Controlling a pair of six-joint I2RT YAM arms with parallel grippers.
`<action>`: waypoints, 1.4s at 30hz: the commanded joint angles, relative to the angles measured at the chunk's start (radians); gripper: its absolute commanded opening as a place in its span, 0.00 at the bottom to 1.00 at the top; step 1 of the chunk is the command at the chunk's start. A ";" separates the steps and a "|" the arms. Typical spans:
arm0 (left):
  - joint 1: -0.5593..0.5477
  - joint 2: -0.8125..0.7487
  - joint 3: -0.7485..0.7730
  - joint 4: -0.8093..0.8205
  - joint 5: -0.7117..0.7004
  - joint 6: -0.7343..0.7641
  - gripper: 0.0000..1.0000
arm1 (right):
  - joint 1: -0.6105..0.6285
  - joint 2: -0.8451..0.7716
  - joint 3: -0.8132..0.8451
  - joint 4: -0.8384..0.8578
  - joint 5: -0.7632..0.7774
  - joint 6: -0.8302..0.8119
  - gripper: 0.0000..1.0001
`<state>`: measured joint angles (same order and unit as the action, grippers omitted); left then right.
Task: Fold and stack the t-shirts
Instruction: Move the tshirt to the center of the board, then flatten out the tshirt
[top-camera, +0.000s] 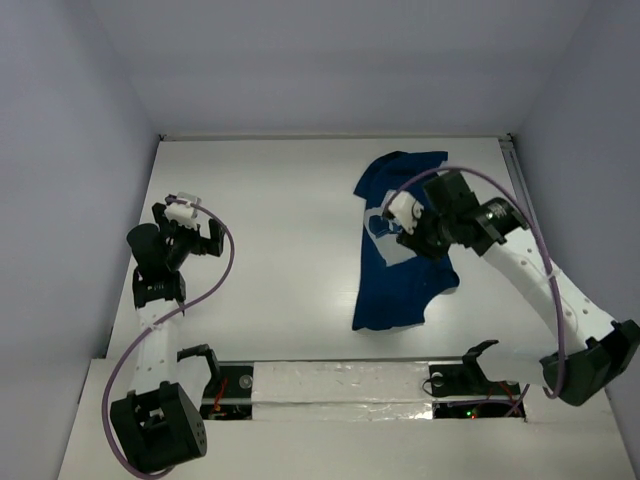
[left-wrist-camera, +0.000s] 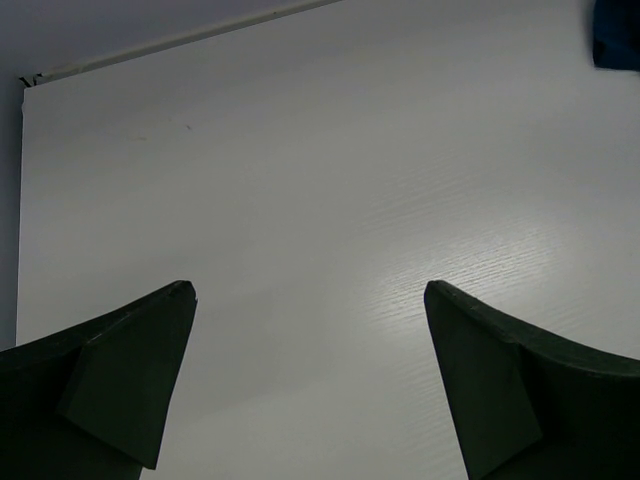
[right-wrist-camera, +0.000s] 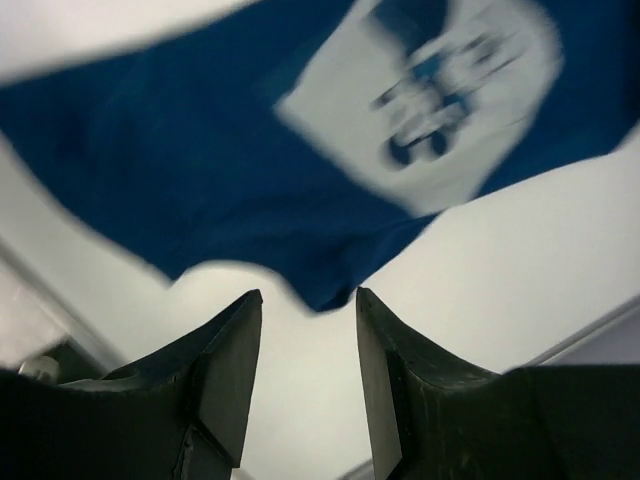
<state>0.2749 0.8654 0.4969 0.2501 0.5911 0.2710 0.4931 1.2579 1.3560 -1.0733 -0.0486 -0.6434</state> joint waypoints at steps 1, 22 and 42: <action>-0.002 -0.023 -0.015 0.026 0.018 0.008 0.99 | 0.077 -0.038 -0.151 -0.140 -0.019 -0.029 0.48; -0.002 -0.045 -0.014 0.018 -0.001 0.008 0.99 | 0.530 0.152 -0.321 0.253 0.098 0.180 0.44; -0.002 -0.019 -0.020 0.040 -0.001 0.010 0.99 | 0.607 0.316 -0.304 0.219 0.056 0.172 0.40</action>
<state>0.2749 0.8497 0.4816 0.2481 0.5819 0.2722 1.0882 1.5681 1.0298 -0.8555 0.0204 -0.4671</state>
